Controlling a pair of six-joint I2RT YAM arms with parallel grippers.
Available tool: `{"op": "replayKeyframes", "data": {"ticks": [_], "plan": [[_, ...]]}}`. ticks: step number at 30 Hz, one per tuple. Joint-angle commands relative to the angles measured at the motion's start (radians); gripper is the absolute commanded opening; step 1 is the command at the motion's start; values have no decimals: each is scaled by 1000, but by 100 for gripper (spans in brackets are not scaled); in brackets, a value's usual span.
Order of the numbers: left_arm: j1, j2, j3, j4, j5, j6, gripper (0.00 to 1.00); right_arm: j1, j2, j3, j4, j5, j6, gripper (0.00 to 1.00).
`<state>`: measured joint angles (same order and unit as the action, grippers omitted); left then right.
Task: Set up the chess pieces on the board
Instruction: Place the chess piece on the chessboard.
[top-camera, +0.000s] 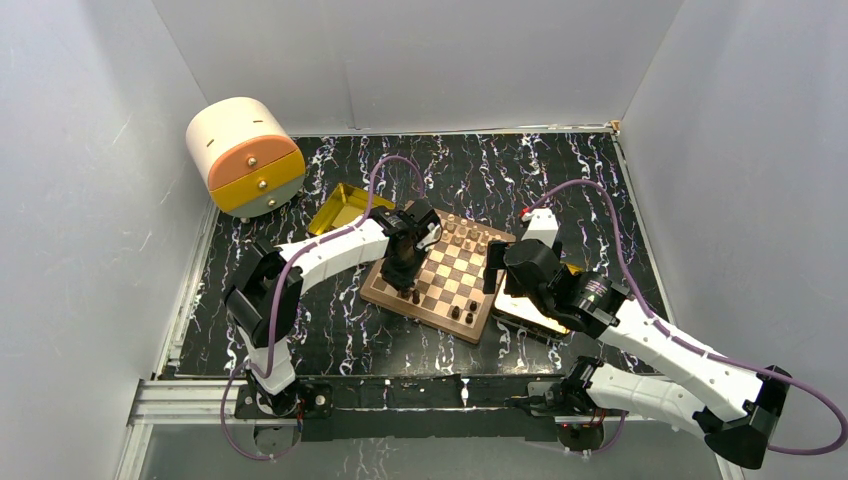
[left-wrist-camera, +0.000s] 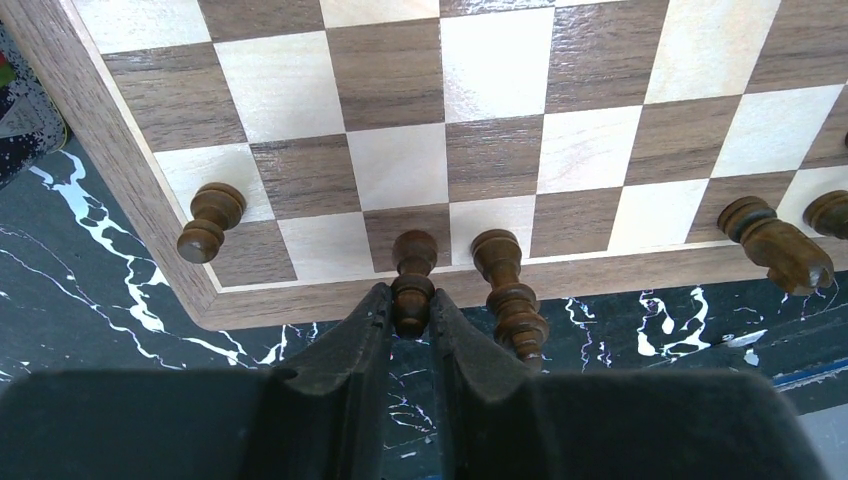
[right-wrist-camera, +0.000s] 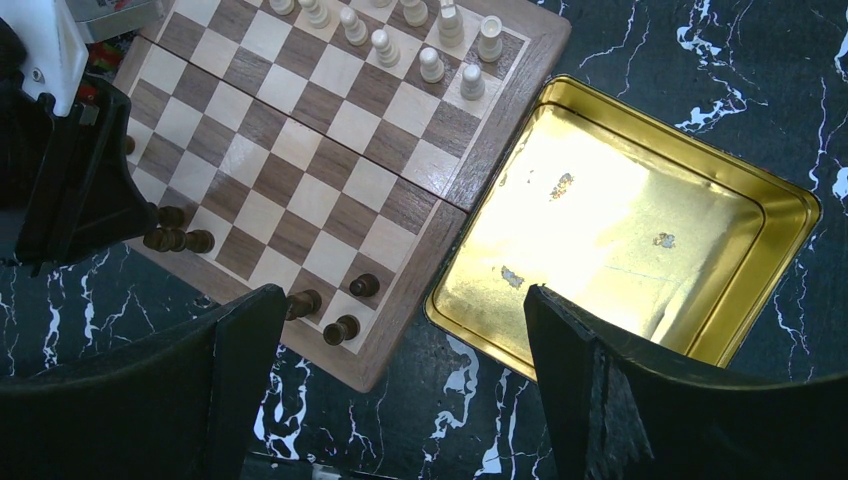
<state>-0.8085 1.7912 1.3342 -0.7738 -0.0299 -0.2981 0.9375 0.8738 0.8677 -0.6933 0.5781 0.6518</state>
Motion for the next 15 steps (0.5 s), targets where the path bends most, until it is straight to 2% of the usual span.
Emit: {"op": "replayKeyframes", "data": {"ticks": [1, 6, 15], "plan": [[-5, -12, -14, -8, -27, 7, 19, 3, -16, -1, 35, 34, 6, 99], [-5, -16, -8, -8, -19, 8, 29, 3, -8, 1, 38, 34, 5, 99], [-5, -43, 42, -28, -17, 0, 31, 4, -13, -7, 37, 27, 5, 99]]}}
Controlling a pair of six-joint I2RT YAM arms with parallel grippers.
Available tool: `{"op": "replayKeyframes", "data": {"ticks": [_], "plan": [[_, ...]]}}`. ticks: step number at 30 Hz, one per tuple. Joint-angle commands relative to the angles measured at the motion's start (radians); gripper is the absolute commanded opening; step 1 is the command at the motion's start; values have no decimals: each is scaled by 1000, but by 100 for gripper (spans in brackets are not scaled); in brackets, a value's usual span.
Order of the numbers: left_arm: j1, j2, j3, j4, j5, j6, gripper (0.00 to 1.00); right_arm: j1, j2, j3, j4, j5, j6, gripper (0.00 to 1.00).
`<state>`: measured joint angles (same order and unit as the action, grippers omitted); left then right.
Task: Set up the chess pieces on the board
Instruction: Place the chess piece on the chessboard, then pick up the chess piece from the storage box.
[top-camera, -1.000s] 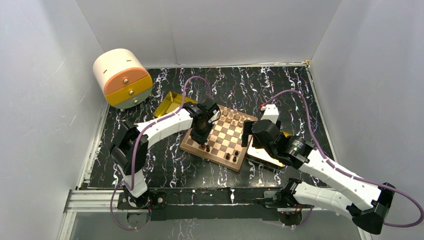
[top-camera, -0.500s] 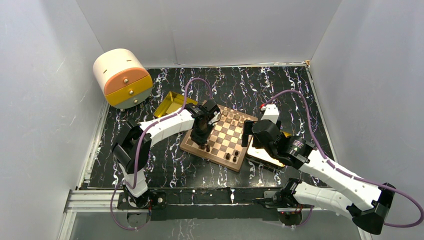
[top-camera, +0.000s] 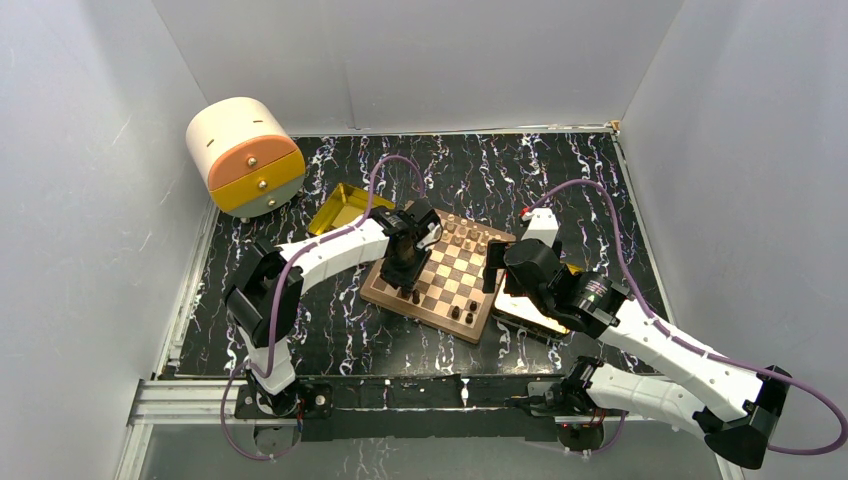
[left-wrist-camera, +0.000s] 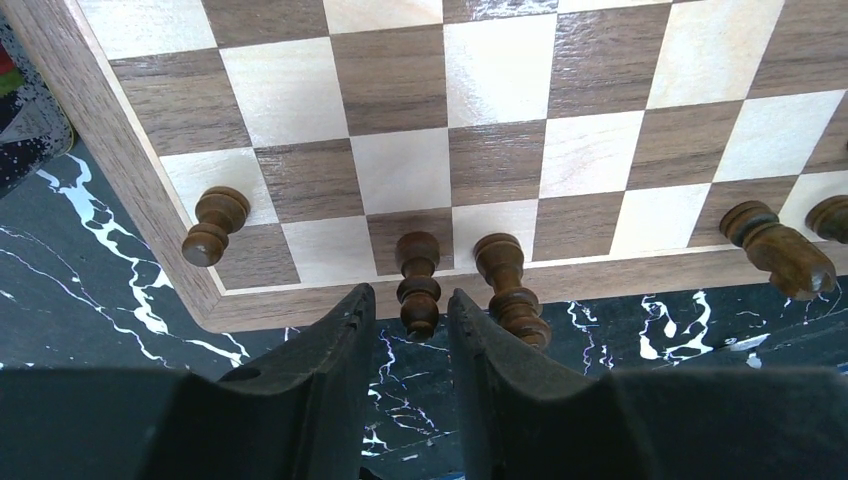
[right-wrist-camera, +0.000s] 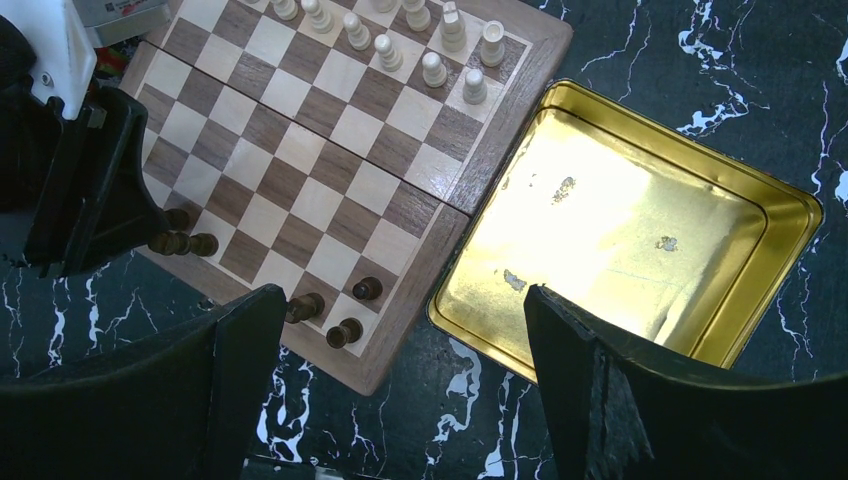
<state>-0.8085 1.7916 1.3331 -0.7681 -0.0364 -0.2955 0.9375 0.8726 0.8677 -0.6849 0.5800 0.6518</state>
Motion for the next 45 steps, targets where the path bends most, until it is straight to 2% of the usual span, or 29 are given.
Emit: {"op": "replayKeyframes", "data": {"ticks": [1, 9, 15, 18, 27, 30, 36, 45], "plan": [[-5, -49, 54, -40, -18, -3, 31, 4, -12, -7, 28, 24, 5, 99], [-2, -86, 148, -92, -63, -12, 27, 4, -15, -11, 35, 20, 0, 99], [30, -100, 156, -83, -58, -23, 22, 3, -13, -8, 45, 9, -12, 99], [96, -122, 125, -41, -59, -22, 20, 4, -9, -10, 52, -7, -27, 99], [372, -182, 80, 137, -67, 8, 24, 3, -30, -24, 102, -51, -61, 99], [455, -157, 72, 213, -55, 7, 25, 4, -42, -27, 112, -56, -61, 99], [574, -20, 128, 261, 4, 17, 24, 4, -55, -29, 127, -63, -67, 99], [612, 159, 174, 301, -11, 87, 24, 3, -38, -5, 138, -52, -79, 99]]}}
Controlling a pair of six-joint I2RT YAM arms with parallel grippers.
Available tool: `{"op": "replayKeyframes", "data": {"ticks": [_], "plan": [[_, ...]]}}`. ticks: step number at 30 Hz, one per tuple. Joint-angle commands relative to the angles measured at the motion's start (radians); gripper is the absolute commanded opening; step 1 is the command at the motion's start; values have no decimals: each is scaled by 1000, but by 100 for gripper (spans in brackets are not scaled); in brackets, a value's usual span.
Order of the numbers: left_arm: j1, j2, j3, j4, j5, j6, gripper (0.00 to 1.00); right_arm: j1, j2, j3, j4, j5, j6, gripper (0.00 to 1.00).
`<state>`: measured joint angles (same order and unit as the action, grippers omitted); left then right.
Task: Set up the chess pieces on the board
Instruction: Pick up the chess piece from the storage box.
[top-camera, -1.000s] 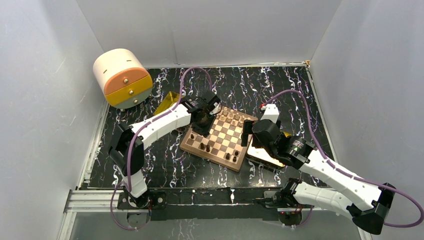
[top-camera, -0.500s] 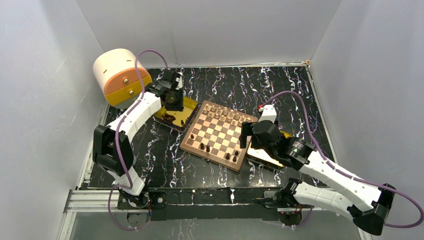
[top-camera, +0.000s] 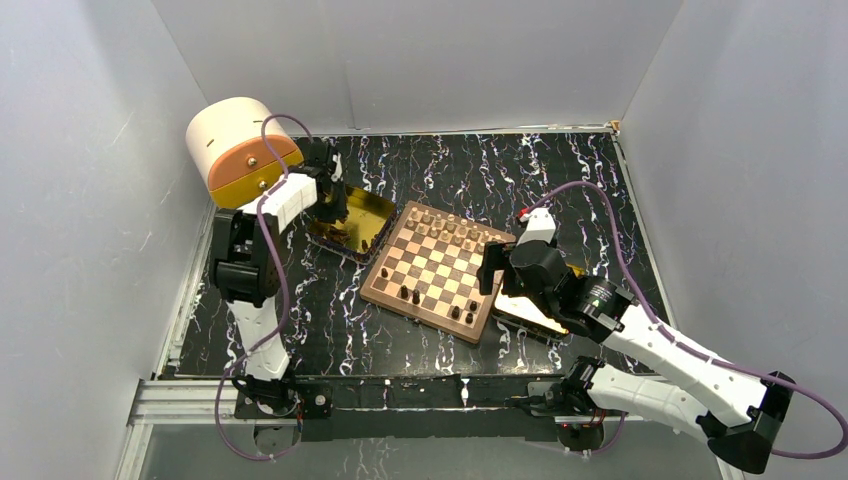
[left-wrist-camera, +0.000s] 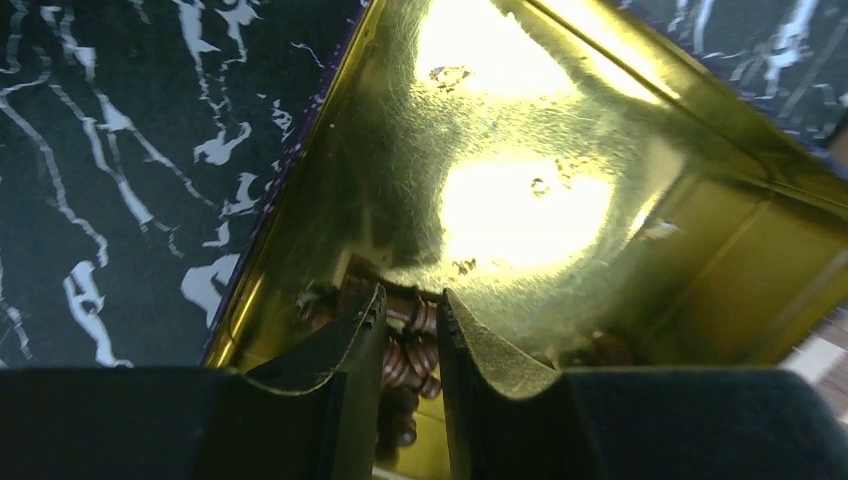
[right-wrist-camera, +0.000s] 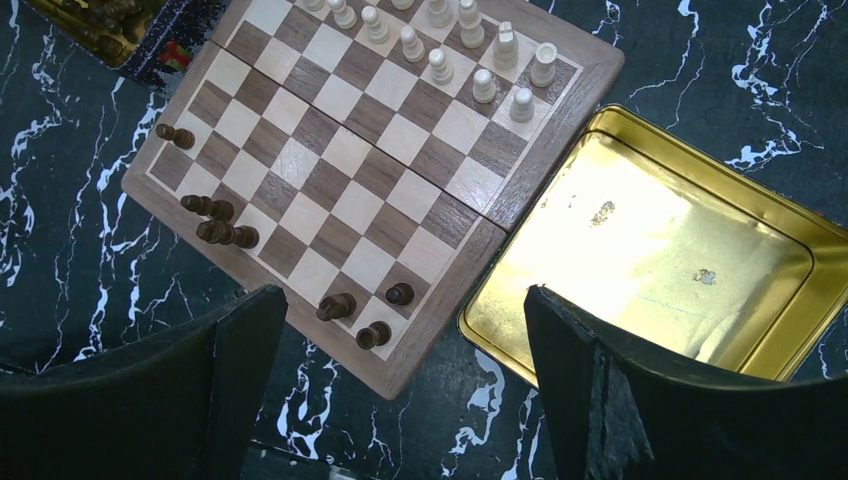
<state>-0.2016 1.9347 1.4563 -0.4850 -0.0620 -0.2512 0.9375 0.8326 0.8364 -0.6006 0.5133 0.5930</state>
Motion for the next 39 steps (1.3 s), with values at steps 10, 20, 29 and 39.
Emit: {"op": "replayKeyframes", "data": {"ticks": [10, 20, 29, 39], "plan": [[5, 107, 90, 32, 174, 69, 26, 4, 38, 29, 108, 21, -47, 99], [-7, 48, 87, -102, 302, 86, 29, 4, 56, 37, 108, 36, -85, 99], [-46, 0, 43, -142, 268, 113, 28, 4, 53, 25, 118, 36, -91, 99], [-63, -26, 20, -163, 244, 104, 29, 3, 52, 28, 107, 34, -89, 99]]}}
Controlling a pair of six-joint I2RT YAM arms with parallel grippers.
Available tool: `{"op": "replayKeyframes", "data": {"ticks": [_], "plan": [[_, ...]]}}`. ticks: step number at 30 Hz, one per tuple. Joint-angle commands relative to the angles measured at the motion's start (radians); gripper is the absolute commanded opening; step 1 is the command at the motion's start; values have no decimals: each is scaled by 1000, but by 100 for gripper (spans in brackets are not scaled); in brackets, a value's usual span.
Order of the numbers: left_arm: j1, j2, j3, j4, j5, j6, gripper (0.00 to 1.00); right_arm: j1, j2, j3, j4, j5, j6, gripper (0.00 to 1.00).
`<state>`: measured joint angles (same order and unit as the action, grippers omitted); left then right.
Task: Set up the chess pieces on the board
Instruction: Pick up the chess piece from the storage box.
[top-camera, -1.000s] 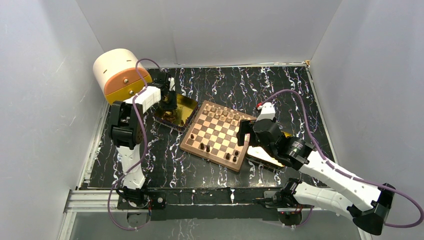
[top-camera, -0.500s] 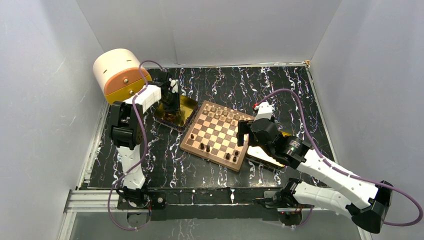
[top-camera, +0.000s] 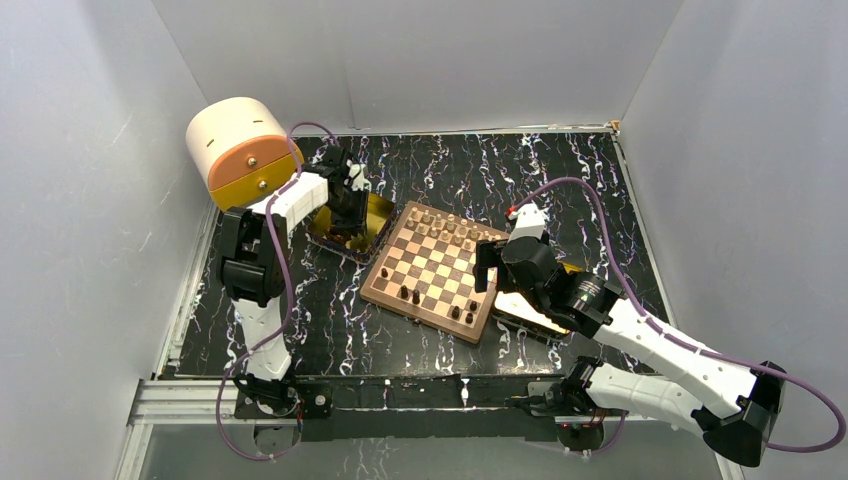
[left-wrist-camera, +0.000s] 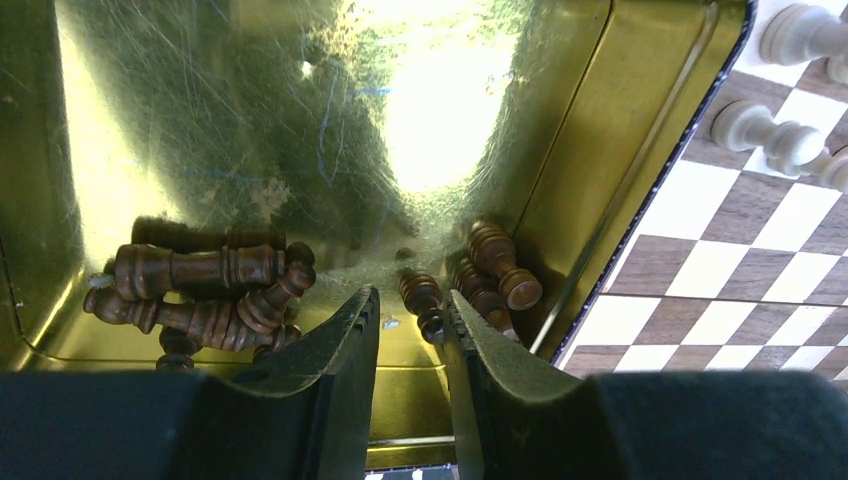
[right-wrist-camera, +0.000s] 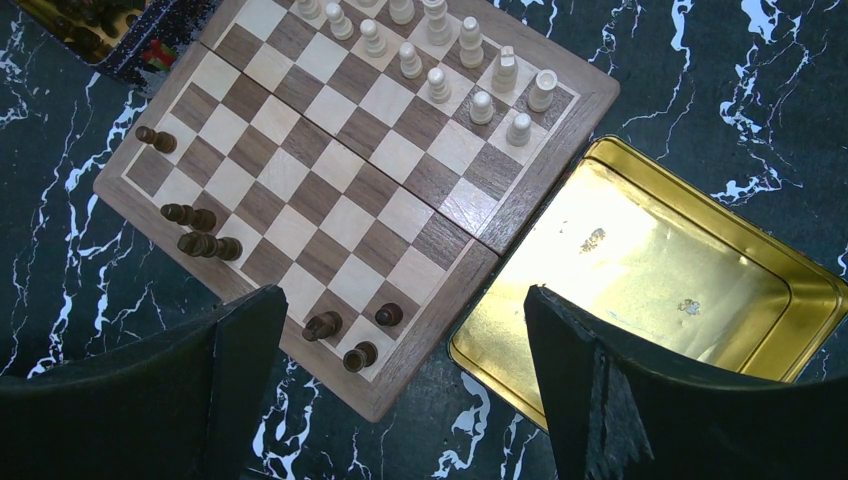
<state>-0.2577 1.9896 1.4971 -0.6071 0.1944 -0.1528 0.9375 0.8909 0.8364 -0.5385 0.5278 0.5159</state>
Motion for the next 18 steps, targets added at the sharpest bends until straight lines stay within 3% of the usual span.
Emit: {"op": "replayKeyframes", "data": {"ticks": [1, 18], "plan": [[-10, -84, -26, -46, -16, 4, 29, 3, -5, 29, 45, 20, -11, 99], [-34, -81, -54, -67, -27, 3, 27, 3, 21, 49, 56, 14, -20, 99]]}}
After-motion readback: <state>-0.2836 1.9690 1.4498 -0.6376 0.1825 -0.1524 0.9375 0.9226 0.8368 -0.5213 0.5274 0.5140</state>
